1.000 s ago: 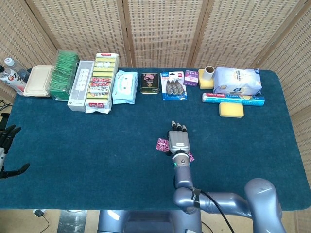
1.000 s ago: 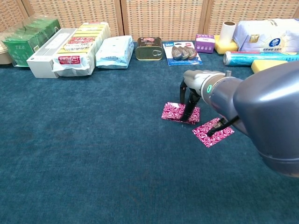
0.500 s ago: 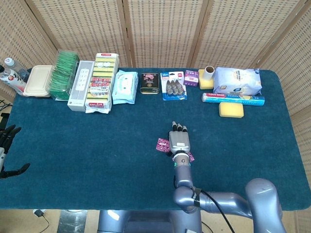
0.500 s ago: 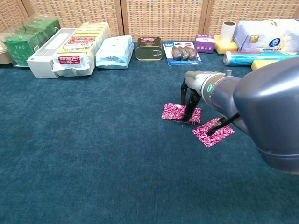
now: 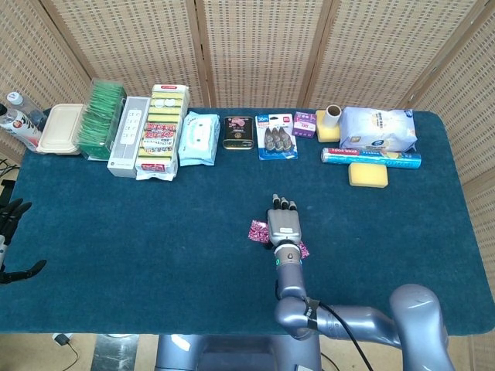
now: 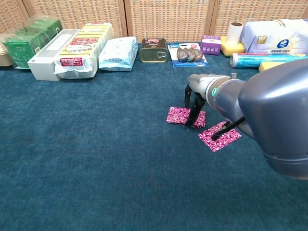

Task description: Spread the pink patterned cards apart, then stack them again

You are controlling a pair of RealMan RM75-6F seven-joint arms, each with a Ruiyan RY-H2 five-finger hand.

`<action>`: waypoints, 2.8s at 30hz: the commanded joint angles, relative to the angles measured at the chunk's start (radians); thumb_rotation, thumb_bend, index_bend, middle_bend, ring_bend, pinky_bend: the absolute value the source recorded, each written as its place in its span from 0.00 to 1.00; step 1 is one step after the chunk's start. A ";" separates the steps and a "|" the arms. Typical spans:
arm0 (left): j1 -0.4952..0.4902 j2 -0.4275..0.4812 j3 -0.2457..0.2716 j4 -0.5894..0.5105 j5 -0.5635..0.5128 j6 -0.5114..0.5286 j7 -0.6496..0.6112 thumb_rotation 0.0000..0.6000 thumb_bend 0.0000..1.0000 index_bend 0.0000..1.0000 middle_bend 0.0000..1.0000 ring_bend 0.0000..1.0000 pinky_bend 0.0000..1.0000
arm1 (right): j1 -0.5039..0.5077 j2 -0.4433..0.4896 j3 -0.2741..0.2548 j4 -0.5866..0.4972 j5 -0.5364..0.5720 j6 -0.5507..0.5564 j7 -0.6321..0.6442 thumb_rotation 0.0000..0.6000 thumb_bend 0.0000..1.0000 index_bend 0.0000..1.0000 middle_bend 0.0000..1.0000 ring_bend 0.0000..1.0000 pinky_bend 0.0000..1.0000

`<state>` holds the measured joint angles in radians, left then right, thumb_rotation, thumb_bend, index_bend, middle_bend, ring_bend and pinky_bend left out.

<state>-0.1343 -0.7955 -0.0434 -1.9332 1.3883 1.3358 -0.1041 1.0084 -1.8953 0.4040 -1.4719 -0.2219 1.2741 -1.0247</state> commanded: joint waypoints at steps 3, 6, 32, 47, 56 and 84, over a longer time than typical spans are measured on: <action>0.000 0.001 0.000 0.001 0.000 0.000 -0.003 1.00 0.20 0.00 0.00 0.00 0.07 | -0.001 0.007 -0.001 -0.009 0.004 -0.005 -0.006 0.95 0.25 0.34 0.00 0.00 0.04; 0.000 0.001 0.000 0.001 0.001 0.000 -0.003 1.00 0.20 0.00 0.00 0.00 0.07 | 0.000 0.008 -0.004 -0.009 -0.002 0.000 -0.008 0.95 0.25 0.33 0.00 0.00 0.04; 0.001 -0.006 0.003 -0.009 0.005 0.005 0.021 1.00 0.20 0.00 0.00 0.00 0.07 | -0.129 0.296 -0.229 -0.317 -0.417 -0.159 0.174 0.95 0.25 0.32 0.00 0.00 0.04; -0.005 -0.009 0.001 -0.009 -0.010 -0.007 0.035 1.00 0.20 0.00 0.00 0.00 0.07 | -0.171 0.385 -0.378 -0.180 -0.830 -0.291 0.356 0.94 0.23 0.27 0.00 0.00 0.04; -0.004 -0.010 0.003 -0.012 -0.011 -0.007 0.042 1.00 0.20 0.00 0.00 0.00 0.07 | -0.159 0.402 -0.389 -0.144 -0.807 -0.345 0.330 0.94 0.23 0.27 0.00 0.00 0.05; -0.007 -0.014 0.005 -0.015 -0.018 -0.014 0.053 1.00 0.20 0.00 0.00 0.00 0.07 | -0.198 0.415 -0.430 -0.073 -0.888 -0.378 0.415 0.95 0.23 0.27 0.00 0.00 0.05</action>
<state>-0.1411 -0.8092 -0.0389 -1.9481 1.3699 1.3216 -0.0509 0.8131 -1.4780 -0.0252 -1.5511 -1.1049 0.8989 -0.6163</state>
